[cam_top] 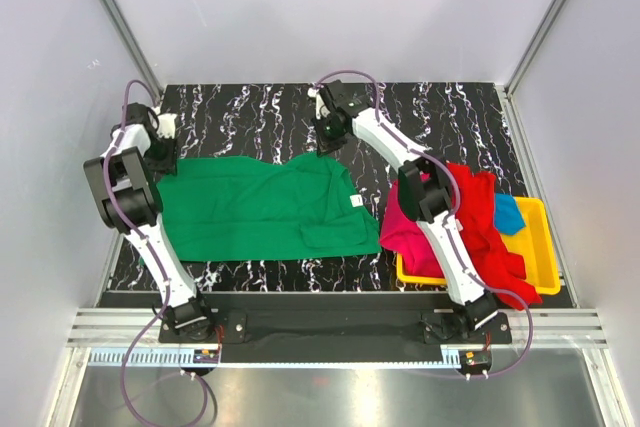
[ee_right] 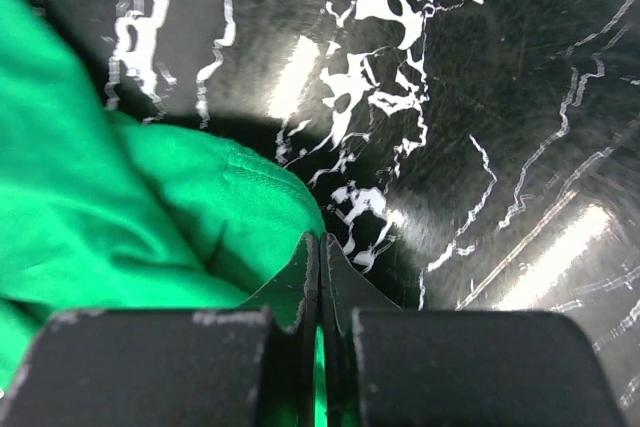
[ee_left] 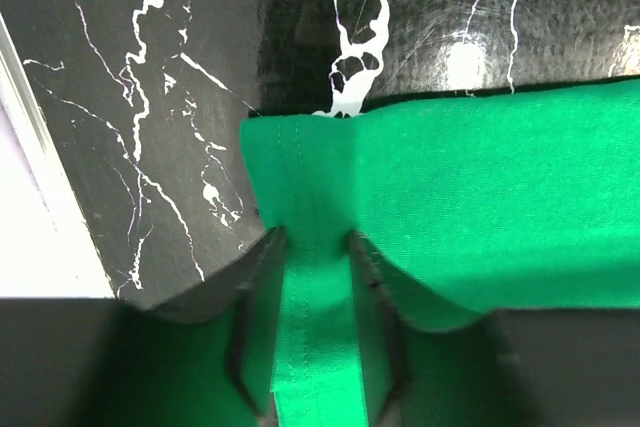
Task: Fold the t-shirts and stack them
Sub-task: Fold the tshirt
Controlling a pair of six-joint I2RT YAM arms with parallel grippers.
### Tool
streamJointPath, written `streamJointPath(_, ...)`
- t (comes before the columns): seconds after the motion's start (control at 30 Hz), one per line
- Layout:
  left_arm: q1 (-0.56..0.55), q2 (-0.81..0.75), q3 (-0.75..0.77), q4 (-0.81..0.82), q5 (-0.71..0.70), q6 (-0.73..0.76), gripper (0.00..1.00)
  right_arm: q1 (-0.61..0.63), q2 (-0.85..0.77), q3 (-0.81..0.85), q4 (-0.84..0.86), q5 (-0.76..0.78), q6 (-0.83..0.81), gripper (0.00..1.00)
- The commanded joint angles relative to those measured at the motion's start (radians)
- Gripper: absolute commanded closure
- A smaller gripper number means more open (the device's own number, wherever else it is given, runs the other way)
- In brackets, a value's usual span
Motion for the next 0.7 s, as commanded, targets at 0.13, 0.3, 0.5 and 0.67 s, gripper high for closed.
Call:
streamJointPath(0.13,0.003,-0.008,0.007,0.053,-0.001,0.014,0.96,0.0,-0.182,-0.076,0.073,0.025,0.021,1.0)
streamJointPath(0.3,0.001,-0.073,-0.055,0.11,0.008,0.008,1.0,-0.006,-0.265,-0.168,0.116,0.063,0.036,1.0)
streamJointPath(0.5,0.004,-0.141,-0.093,0.128,-0.039,0.022,1.0,-0.011,-0.373,-0.316,0.148,0.123,0.039,1.0)
streamJointPath(0.67,0.013,-0.181,-0.171,0.133,-0.053,0.043,1.0,-0.013,-0.466,-0.497,0.194,0.155,0.096,1.0)
